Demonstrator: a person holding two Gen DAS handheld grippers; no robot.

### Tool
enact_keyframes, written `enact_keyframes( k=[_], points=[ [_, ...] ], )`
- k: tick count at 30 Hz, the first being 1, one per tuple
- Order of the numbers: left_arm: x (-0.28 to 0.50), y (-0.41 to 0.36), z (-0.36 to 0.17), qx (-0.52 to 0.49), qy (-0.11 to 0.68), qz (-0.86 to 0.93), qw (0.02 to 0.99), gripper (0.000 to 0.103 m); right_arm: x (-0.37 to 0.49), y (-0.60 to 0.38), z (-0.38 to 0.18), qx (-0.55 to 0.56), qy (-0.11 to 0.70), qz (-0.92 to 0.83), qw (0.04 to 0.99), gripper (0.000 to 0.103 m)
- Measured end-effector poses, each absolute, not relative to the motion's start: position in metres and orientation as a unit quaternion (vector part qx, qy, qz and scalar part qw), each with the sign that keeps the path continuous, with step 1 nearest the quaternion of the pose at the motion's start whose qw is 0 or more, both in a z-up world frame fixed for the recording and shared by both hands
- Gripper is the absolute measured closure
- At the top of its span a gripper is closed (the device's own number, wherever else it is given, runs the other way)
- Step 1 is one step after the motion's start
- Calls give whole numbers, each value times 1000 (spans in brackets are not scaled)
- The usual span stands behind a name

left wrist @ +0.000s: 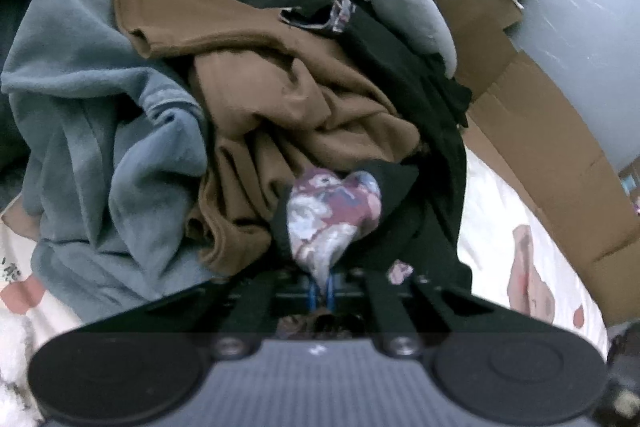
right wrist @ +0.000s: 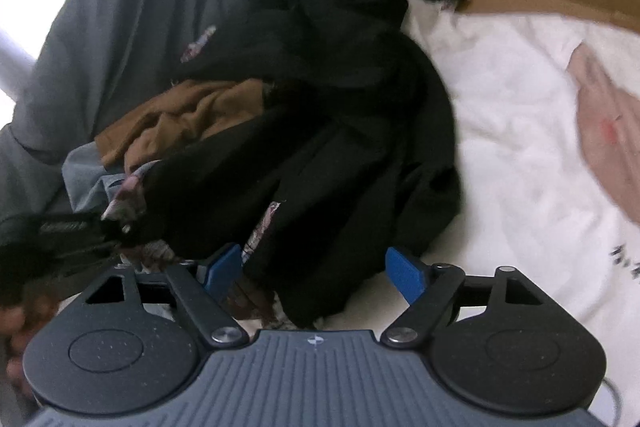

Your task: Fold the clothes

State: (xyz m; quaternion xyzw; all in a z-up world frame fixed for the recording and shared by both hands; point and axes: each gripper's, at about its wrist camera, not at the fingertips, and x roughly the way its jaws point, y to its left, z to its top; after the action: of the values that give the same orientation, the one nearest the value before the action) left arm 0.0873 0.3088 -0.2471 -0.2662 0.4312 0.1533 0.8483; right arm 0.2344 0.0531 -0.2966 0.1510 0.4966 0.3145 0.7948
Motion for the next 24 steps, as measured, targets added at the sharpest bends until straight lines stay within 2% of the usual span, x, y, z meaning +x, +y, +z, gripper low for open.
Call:
enact_keyframes(
  k=[4, 10, 13, 14, 16, 17, 24],
  points=[
    [82, 310, -250, -263, 436, 151, 847, 98, 243, 74, -317, 180, 522, 304, 776, 39],
    [80, 307, -254, -252, 445, 144, 847, 98, 243, 93, -330, 190, 529, 307, 768, 41],
    [77, 302, -256, -245, 451, 135, 847, 98, 243, 100, -333, 185, 534, 305, 767, 53],
    [76, 301, -256, -244, 453, 134, 847, 98, 244, 100, -334, 186, 535, 304, 766, 59],
    [75, 298, -257, -242, 456, 131, 846, 98, 247, 102, -336, 188, 537, 303, 765, 85],
    [74, 297, -257, -241, 458, 129, 846, 98, 248, 103, -337, 189, 538, 303, 764, 103],
    [73, 286, -259, -232, 469, 119, 844, 98, 255, 71, -317, 143, 533, 302, 777, 103]
  ],
)
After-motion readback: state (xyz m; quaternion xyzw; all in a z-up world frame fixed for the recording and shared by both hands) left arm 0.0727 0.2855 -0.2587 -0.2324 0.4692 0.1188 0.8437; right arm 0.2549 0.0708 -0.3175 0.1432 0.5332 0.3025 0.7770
